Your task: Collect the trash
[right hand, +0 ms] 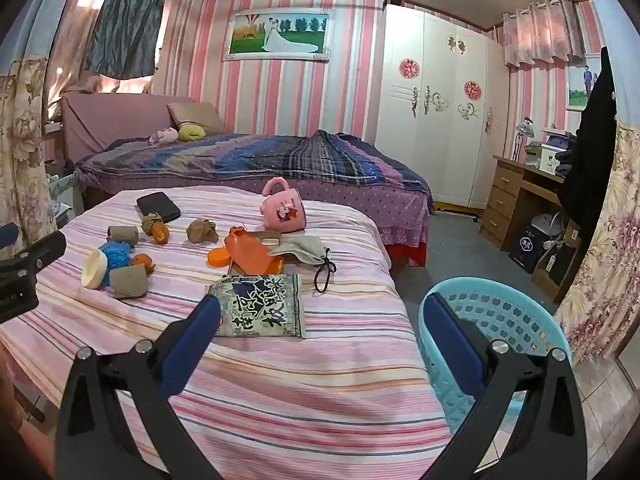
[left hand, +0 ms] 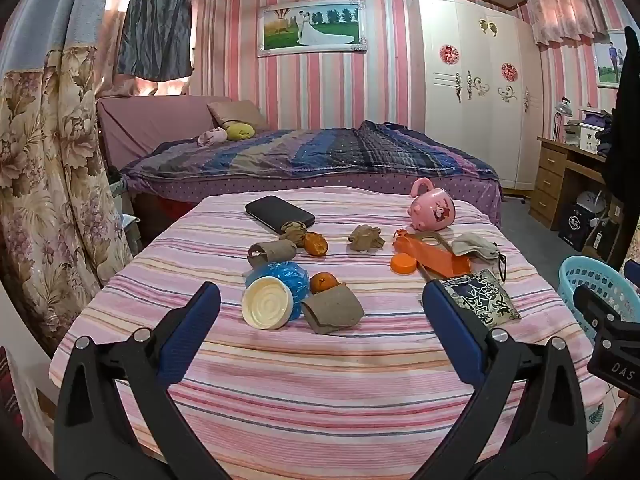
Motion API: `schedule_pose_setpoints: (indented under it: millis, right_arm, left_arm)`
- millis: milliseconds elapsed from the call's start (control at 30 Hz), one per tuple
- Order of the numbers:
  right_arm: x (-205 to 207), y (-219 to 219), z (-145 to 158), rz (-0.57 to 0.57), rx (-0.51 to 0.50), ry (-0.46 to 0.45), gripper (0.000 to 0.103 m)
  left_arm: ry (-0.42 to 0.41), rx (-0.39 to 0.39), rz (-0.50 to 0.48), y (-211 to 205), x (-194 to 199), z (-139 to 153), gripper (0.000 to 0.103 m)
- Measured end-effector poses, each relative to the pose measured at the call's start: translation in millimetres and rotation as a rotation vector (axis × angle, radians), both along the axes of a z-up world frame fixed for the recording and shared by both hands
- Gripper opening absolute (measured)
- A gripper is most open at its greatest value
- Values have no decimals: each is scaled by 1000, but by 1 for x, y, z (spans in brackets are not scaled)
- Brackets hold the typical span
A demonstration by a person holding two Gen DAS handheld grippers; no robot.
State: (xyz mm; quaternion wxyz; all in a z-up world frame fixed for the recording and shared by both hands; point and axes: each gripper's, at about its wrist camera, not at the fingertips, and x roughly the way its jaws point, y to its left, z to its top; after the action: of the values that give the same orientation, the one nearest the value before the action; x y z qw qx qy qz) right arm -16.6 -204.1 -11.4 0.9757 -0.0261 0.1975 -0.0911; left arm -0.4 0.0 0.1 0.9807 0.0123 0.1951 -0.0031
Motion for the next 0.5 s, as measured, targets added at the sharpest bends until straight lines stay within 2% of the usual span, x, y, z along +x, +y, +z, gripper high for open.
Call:
schedule_pose_setpoints:
  millis: [500]
  right_arm:
    - [6, -3, -6, -7, -8, 5, 99]
  left_arm:
    - [5, -7, 5, 9, 0, -1, 98]
